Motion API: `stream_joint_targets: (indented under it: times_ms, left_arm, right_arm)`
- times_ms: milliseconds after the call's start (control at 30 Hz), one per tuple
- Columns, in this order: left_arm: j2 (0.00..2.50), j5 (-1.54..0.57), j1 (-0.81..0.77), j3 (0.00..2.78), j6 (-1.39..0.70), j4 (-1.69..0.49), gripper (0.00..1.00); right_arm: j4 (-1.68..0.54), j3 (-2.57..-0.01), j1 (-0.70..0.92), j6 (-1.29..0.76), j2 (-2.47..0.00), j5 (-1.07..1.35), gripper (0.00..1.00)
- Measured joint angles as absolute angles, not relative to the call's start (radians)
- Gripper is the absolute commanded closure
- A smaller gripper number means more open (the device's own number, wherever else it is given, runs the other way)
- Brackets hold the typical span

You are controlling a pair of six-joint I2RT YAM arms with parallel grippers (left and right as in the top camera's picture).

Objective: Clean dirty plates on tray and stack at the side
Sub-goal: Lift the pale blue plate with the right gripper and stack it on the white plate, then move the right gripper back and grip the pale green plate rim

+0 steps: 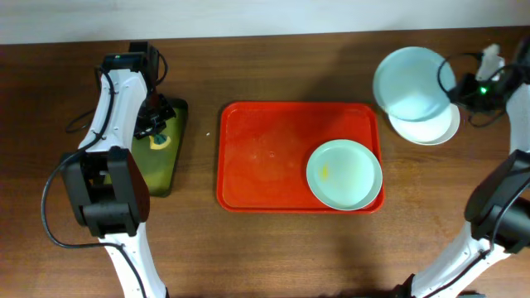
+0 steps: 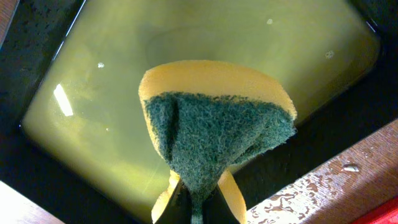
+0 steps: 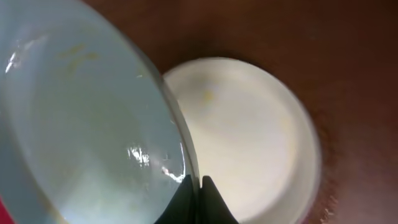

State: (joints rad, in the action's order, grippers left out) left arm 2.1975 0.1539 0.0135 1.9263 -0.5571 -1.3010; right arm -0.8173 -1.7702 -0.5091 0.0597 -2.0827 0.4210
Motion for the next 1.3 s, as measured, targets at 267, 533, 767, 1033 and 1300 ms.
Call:
stream_joint_targets:
  times_ms: [267, 533, 767, 1033, 1300]
  left_arm:
    - [2.197, 0.154, 0.014, 1.925, -0.557, -1.298, 1.00]
    - [2.197, 0.154, 0.014, 1.925, -0.557, -1.298, 1.00]
    - [2.197, 0.154, 0.014, 1.924, -0.557, -1.298, 1.00]
    - [2.197, 0.154, 0.014, 1.923, -0.557, -1.298, 1.00]
    - [2.197, 0.154, 0.014, 1.919, -0.557, -1.298, 1.00]
  right_arm:
    - [-0.638, -1.552, -0.555, -0.124, -2.087, 0.247, 0.75]
    - [-0.836, -1.605, -0.553, -0.141, -2.061, 0.439, 0.52]
    - [-1.143, -1.629, -0.212, -0.046, -1.943, 0.566, 0.02]
    - [-1.476, -1.632, -0.063, -0.189, -1.835, 0.245, 0.02]
    - [-1.190, -1.202, -0.063, -0.458, -1.428, 0.123, 0.02]
